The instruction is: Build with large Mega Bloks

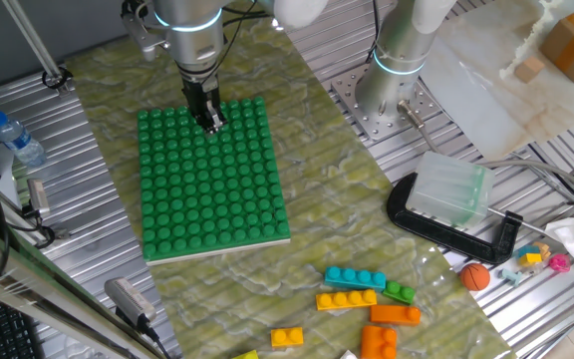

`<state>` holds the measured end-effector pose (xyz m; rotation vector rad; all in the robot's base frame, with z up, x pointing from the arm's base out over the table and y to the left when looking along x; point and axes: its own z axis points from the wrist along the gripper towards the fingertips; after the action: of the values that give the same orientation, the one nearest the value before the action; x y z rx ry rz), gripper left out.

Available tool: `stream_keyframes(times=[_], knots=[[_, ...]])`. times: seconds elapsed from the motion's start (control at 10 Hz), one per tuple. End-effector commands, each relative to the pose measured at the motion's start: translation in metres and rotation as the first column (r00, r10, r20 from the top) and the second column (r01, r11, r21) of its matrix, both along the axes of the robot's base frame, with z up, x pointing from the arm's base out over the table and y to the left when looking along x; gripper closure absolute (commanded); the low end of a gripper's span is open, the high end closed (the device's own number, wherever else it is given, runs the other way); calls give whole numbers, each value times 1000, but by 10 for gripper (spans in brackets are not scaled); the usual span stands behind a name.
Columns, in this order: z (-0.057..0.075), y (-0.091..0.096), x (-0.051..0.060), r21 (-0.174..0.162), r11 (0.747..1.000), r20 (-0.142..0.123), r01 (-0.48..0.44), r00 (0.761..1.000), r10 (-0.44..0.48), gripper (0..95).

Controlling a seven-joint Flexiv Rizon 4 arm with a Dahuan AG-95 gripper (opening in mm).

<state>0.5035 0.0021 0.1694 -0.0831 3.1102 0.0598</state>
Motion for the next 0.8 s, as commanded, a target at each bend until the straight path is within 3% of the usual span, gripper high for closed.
stream_keyframes(times=[0.1, 0.8], knots=[[0, -1, -1, 3, 1000, 12, 4, 1000, -4, 950], [0, -1, -1, 5, 1000, 17, 9, 1000, -10, 950]])
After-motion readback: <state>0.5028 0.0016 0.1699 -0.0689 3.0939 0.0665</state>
